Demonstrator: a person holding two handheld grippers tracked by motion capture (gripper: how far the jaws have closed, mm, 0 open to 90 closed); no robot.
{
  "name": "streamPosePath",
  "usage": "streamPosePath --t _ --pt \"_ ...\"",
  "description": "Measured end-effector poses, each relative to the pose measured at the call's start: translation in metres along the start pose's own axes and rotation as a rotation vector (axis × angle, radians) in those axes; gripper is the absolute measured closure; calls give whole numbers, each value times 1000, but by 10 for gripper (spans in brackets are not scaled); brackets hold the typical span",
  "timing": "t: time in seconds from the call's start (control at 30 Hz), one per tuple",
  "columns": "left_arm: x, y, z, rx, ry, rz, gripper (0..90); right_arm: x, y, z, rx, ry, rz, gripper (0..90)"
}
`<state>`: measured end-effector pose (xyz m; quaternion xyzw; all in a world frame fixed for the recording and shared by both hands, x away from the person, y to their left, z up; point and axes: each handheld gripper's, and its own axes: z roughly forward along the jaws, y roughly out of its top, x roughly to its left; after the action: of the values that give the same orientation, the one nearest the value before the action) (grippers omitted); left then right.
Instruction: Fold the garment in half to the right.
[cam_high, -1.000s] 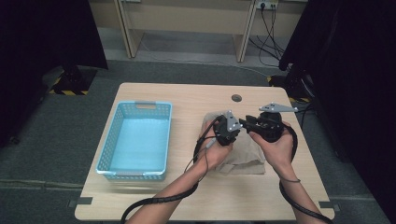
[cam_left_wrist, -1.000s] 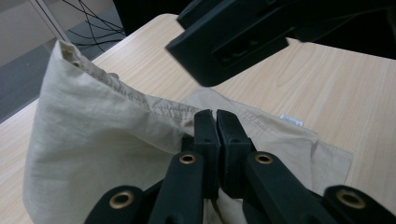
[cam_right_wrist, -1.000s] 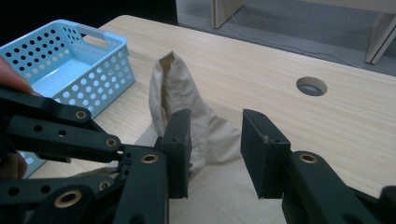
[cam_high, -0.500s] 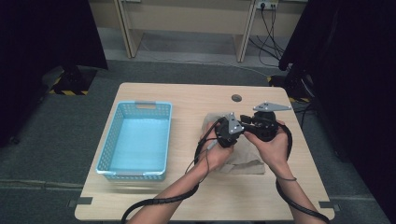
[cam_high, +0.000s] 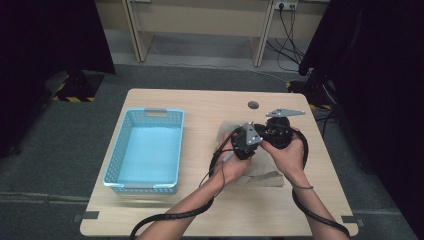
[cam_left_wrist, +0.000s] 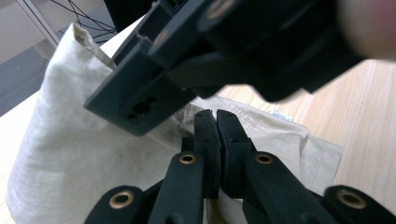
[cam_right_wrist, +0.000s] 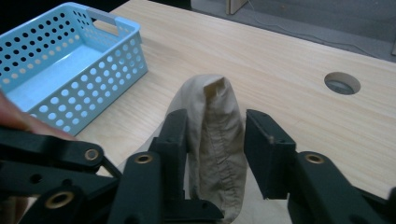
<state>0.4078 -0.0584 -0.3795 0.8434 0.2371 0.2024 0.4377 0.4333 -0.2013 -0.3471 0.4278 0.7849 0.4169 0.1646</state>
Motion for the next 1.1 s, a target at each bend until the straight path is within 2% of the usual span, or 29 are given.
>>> streamPosePath --t 0.17,0.37,0.83,1.1 --pt "0 -1 0 2 1 1 874 -3 0 3 14 -8 9 779" --pt "-1 -1 1 1 2 0 873 -7 -1 4 23 -21 19 835" --pt "-3 1 8 -10 15 -5 851 -13 -2 6 30 -54 54 856" --pt "-4 10 12 -7 15 -6 850 -19 -1 5 34 -89 49 858"
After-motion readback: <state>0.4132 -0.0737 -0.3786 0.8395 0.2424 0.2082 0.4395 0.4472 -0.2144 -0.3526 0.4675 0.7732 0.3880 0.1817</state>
